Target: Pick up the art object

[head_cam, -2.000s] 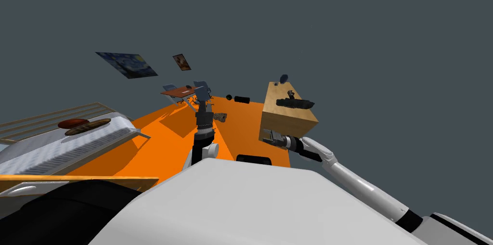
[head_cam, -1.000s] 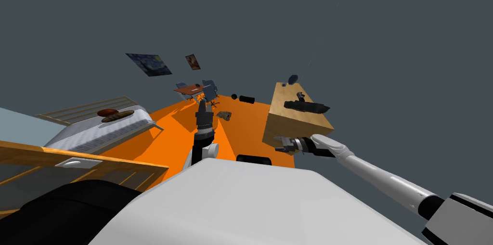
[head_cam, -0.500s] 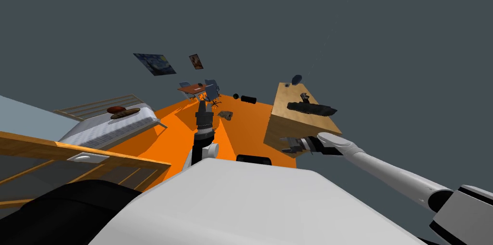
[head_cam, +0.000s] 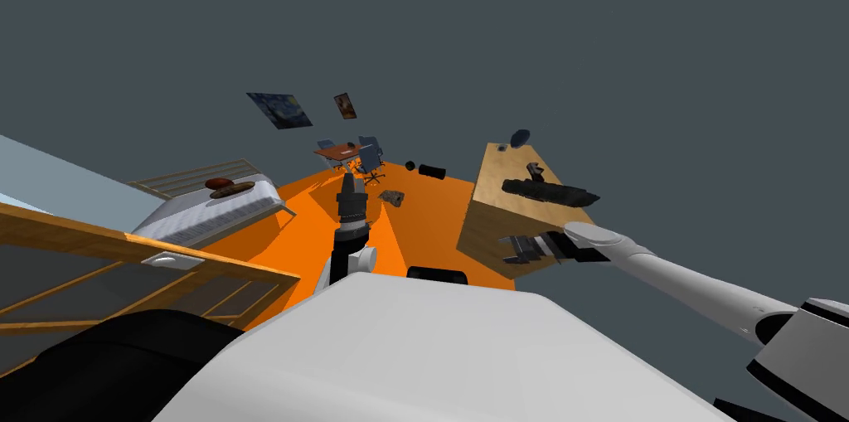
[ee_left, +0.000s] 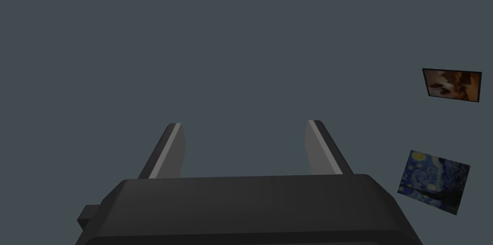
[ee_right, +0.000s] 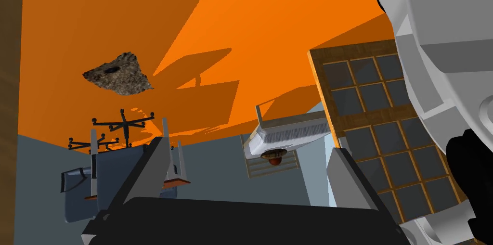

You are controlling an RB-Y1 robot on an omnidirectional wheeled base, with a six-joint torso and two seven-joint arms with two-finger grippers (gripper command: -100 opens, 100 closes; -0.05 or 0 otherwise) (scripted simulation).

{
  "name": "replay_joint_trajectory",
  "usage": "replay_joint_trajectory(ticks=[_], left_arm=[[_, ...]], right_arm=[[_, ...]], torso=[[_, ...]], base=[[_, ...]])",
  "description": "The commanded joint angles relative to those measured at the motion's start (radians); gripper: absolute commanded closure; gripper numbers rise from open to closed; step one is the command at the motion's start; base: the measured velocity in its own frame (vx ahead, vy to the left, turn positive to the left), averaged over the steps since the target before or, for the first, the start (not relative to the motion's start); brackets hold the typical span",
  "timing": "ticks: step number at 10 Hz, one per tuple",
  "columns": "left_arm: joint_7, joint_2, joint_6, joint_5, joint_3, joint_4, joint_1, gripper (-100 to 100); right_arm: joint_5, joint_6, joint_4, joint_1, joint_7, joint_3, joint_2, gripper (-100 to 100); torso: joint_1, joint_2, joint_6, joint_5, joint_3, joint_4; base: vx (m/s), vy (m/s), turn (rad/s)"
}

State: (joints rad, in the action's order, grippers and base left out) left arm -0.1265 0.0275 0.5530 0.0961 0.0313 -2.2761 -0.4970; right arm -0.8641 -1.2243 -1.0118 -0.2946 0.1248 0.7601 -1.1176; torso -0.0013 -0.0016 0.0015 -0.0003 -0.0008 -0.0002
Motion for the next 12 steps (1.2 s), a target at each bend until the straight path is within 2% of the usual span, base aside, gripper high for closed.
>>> replay_joint_trajectory(ticks=[1,3,4,5,6,7,8,9,10,11,12], left_arm=[[0.0,0.0,0.0,0.0,0.0,0.0,0.0,0],[0.0,0.0,0.0,0.0,0.0,0.0,0.0,0],[0.0,0.0,0.0,0.0,0.0,0.0,0.0,0],[0.0,0.0,0.0,0.0,0.0,0.0,0.0,0],[0.0,0.0,0.0,0.0,0.0,0.0,0.0,0],[0.0,0.0,0.0,0.0,0.0,0.0,0.0,0],[0.0,0.0,0.0,0.0,0.0,0.0,0.0,0],[0.0,0.0,0.0,0.0,0.0,0.0,0.0,0],[0.0,0.0,0.0,0.0,0.0,0.0,0.0,0],[0.0,0.0,0.0,0.0,0.0,0.0,0.0,0],[0.0,0.0,0.0,0.0,0.0,0.0,0.0,0]], right_arm=[[-0.031,-0.021,0.05,-0.033,0.011,0.022,-0.05,-100],[-0.031,-0.021,0.061,-0.033,0.011,0.022,-0.064,-100],[-0.063,-0.042,0.09,-0.074,0.025,0.046,-0.112,-100],[-0.063,-0.042,0.13,-0.074,0.025,0.046,-0.112,-100],[-0.093,-0.063,0.16,-0.113,0.038,0.068,-0.157,-100],[-0.093,-0.063,0.197,-0.113,0.038,0.068,-0.159,-100],[-0.121,-0.083,0.242,-0.151,0.051,0.089,-0.197,-100],[-0.121,-0.083,0.262,-0.151,0.051,0.089,-0.206,-100],[-0.147,-0.101,0.325,-0.187,0.064,0.108,-0.233,-100],[-0.147,-0.101,0.325,-0.187,0.064,0.108,-0.252,-100],[-0.171,-0.118,0.379,-0.222,0.076,0.125,-0.283,-100]], torso=[[0.0,0.0,0.0,0.0,0.0,0.0],[0.0,-0.001,0.0,0.0,0.0,0.0],[0.0,0.0,0.0,0.0,0.0,0.0],[0.0,0.0,-0.001,0.0,0.0,0.0],[0.0,-0.001,0.0,0.0,0.0,0.0],[0.0,-0.002,-0.001,0.0,-0.001,0.0],[0.0,-0.002,0.0,0.0,-0.001,0.0],[0.0,-0.002,0.0,0.0,-0.001,0.0],[0.0,-0.002,0.0,0.0,-0.001,0.0],[0.001,-0.002,0.0,0.0,-0.001,0.0],[0.0,-0.002,0.0,0.0,-0.001,0.0]], base=[[0.041,0.01,0.125],[0.032,-0.001,0.044],[0.04,0.006,0.11],[0.049,-0.004,0.085],[0.06,-0.005,0.151],[0.057,-0.008,0.062],[0.068,-0.005,0.082],[0.054,-0.002,0.075],[0.073,0.002,0.106],[0.061,-0.007,0.071],[0.068,-0.016,0.114]])
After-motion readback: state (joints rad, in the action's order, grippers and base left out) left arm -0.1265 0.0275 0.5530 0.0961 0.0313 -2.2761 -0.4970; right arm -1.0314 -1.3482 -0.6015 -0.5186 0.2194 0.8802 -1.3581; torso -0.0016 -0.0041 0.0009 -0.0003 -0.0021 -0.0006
